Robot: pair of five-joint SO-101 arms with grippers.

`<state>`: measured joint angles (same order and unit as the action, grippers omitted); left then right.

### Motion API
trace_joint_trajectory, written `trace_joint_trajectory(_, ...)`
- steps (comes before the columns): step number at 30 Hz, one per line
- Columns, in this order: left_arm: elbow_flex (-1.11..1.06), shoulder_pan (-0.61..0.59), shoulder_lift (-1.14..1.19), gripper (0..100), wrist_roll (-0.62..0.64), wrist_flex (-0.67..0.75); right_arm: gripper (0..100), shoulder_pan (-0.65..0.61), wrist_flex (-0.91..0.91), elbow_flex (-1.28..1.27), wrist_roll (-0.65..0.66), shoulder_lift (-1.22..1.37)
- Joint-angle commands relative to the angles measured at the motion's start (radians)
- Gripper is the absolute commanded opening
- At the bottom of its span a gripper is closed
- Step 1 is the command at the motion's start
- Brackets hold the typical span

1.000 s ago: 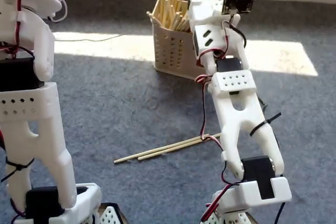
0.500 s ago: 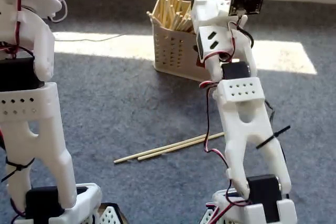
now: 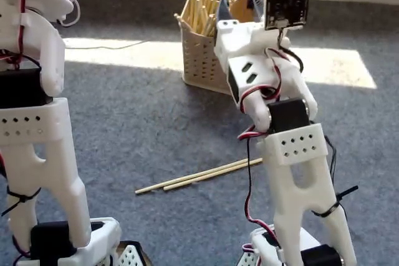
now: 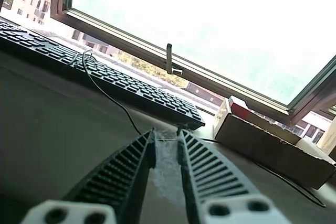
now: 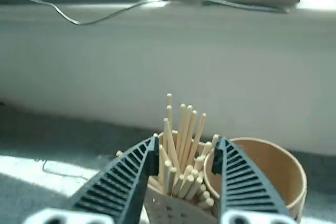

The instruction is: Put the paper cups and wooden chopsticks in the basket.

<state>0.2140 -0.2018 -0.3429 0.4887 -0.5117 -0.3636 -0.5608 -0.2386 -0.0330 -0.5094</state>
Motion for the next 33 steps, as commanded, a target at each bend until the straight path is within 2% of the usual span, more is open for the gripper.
trace_joint_trajectory(1, 0.039, 0.018, -0.044, 9, 0.009, -0.002, 16.6, -0.059, -0.251, 0.005, 0.002, -0.061)
trace_joint_trajectory(7, 0.039, 0.018, -0.044, 9, 0.009, -0.002, 16.6, -0.246, -0.513, -0.042, 0.232, -0.061)
trace_joint_trajectory(11, 0.039, 0.018, -0.044, 9, 0.009, -0.002, 16.6, -0.406, -0.432, -0.242, 0.388, -0.061)
trace_joint_trajectory(16, 0.039, 0.016, -0.045, 9, 0.009, -0.002, 16.6, -0.522, -0.225, -0.490, 0.493, -0.061)
trace_joint_trajectory(21, 0.039, 0.016, -0.045, 9, 0.011, -0.002, 16.6, -0.593, -0.133, -0.619, 0.516, 0.016)
trace_joint_trajectory(28, 0.048, 0.015, -0.047, 9, 0.058, -0.034, 16.6, -0.601, -0.130, -0.469, 0.517, 0.285)
trace_joint_trajectory(33, 0.050, 0.012, -0.047, 9, 0.063, -0.038, 16.6, -0.679, -0.134, -0.432, 0.517, 0.311)
